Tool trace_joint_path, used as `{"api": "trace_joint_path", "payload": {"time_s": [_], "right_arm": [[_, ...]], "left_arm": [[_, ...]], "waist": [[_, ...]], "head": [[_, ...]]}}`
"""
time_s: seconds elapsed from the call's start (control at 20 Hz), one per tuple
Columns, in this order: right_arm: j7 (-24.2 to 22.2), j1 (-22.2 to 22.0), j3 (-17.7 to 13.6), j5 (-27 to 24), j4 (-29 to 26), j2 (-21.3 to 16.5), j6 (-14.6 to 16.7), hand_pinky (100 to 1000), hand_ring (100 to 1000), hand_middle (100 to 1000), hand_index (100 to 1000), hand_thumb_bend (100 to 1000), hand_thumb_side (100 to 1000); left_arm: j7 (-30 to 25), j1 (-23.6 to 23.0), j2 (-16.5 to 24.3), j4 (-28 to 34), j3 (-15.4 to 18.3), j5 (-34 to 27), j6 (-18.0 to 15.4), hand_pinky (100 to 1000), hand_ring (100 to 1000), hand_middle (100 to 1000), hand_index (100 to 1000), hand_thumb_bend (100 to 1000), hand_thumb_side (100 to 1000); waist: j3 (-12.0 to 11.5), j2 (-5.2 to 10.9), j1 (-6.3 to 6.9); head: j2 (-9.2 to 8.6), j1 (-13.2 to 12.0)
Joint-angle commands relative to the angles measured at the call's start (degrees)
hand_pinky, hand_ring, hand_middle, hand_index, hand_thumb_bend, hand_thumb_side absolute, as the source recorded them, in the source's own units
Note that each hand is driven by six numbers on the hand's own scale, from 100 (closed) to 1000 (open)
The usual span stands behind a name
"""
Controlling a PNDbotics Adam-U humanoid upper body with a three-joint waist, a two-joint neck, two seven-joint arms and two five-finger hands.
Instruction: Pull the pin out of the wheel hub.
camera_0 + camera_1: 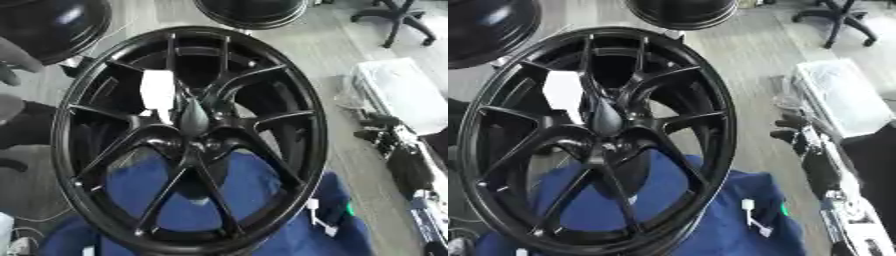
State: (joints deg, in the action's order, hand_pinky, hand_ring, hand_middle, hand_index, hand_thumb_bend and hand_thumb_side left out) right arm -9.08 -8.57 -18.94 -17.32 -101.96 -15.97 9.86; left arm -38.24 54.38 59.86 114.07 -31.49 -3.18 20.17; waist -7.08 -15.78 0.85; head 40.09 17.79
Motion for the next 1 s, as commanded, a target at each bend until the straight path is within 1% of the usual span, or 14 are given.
{"api": "trace_joint_path", "payload": {"time_s": [0.05, 0.2, 0.4, 0.55, 0.65, 0.75, 0.9, 1.0], "right_arm": [[-0.1, 0.1, 0.1, 0.5, -0.8, -1.4, 0.0, 904, 692, 703, 794, 100, 770], [-0.2, 0.2, 0.2, 0.6, -0.7, -1.4, 0.0, 904, 692, 703, 794, 100, 771], [-0.3, 0.2, 0.3, 0.9, -0.6, -1.2, -0.1, 904, 692, 704, 795, 100, 775], [-0.4, 0.2, 0.4, 1.1, -0.4, -1.1, -0.1, 904, 692, 704, 795, 100, 776], [-0.4, 0.2, 0.4, 1.1, -0.3, -1.0, -0.1, 904, 692, 704, 795, 100, 776], [-0.5, 0.3, 0.5, 1.1, -0.2, -1.0, -0.2, 904, 692, 704, 795, 100, 777], [-0.5, 0.3, 0.5, 1.1, -0.1, -0.9, -0.2, 904, 692, 704, 795, 100, 778], [-0.6, 0.4, 0.5, 1.1, 0.0, -0.9, -0.2, 904, 692, 705, 795, 100, 779]], "left_arm": [[-1.3, 1.7, -0.1, 0.5, -0.4, 2.3, 1.7, 895, 817, 845, 904, 269, 742], [-1.1, 2.5, -1.1, 0.5, -1.2, 3.5, 3.6, 893, 815, 842, 908, 311, 704], [0.0, 4.0, -3.1, 0.3, -1.9, 4.9, 6.5, 892, 809, 838, 905, 322, 658], [1.6, 5.8, -5.7, -2.6, -2.7, 5.7, 8.3, 892, 804, 836, 904, 331, 638], [2.8, 7.1, -7.6, -5.4, -3.0, 6.1, 8.4, 892, 800, 835, 901, 345, 615], [3.9, 8.1, -9.3, -8.3, -3.4, 6.5, 7.8, 893, 798, 833, 899, 365, 600], [4.3, 9.1, -11.1, -12.0, -3.7, 6.9, 6.3, 897, 802, 835, 899, 406, 589], [3.6, 9.6, -12.1, -14.1, -3.7, 7.3, 5.1, 903, 804, 835, 898, 439, 579]], "waist": [[-0.1, 0.7, -0.09], [-0.2, 0.58, -0.16], [-0.3, 0.5, -0.22], [-0.4, 0.48, -0.32], [-0.4, 0.5, -0.37], [-0.3, 0.5, -0.4], [-0.2, 0.46, -0.38], [-0.1, 0.45, -0.32]], "head": [[-0.53, 0.2], [-0.61, 0.1], [-0.55, 0.2], [-0.4, 0.3], [-0.39, 0.3], [-0.44, 0.3], [-0.6, 0.3], [-0.79, 0.2]]}}
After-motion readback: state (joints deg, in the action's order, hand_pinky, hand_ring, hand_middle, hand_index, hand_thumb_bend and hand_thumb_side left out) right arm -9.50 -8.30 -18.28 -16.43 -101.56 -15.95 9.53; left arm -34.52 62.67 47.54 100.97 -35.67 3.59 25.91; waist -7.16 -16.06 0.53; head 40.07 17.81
